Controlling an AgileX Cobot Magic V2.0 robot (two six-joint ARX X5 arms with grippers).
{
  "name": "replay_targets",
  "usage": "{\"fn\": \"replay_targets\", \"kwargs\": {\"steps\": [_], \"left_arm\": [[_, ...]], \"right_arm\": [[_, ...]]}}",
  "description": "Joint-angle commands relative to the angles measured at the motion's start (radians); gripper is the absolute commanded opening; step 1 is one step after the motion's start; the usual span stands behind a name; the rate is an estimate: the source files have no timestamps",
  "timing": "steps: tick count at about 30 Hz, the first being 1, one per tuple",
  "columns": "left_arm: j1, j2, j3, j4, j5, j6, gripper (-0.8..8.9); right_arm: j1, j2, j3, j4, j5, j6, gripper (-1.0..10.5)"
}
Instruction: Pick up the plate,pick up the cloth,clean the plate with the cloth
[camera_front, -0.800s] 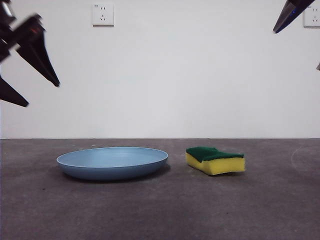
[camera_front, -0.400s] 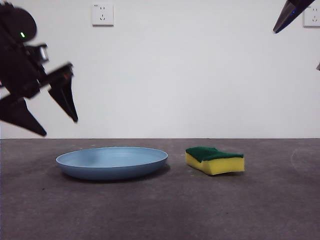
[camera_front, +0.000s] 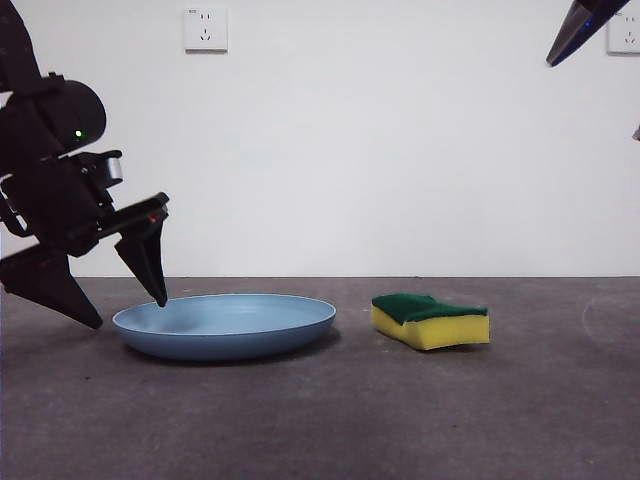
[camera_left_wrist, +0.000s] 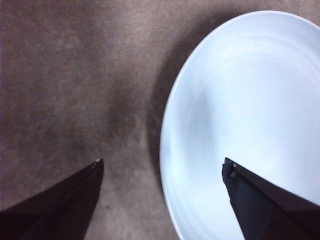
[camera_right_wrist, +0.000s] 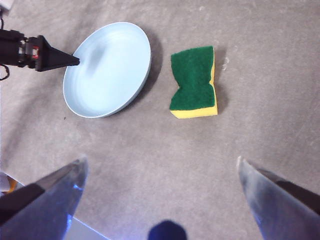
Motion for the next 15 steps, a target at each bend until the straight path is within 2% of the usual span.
{"fn": "replay_targets", "kwargs": {"steps": [1, 13, 15], "left_arm": [[-0.007, 0.019, -0.001, 0.022, -0.001, 0.001, 3.99], [-0.015, 0.063, -0.001, 0.033, -0.001, 0.001, 3.99], [-0.021, 0.063, -0.001, 0.041, -0.001, 0.002, 3.59]], "right_arm": [[0.001, 0.000, 0.004, 0.003, -0.002, -0.009, 5.0], [0.001, 0.000, 0.004, 0.044, -0.002, -0.007, 5.0], [0.001, 0.000, 0.004, 0.047, -0.001, -0.003, 5.0]]}}
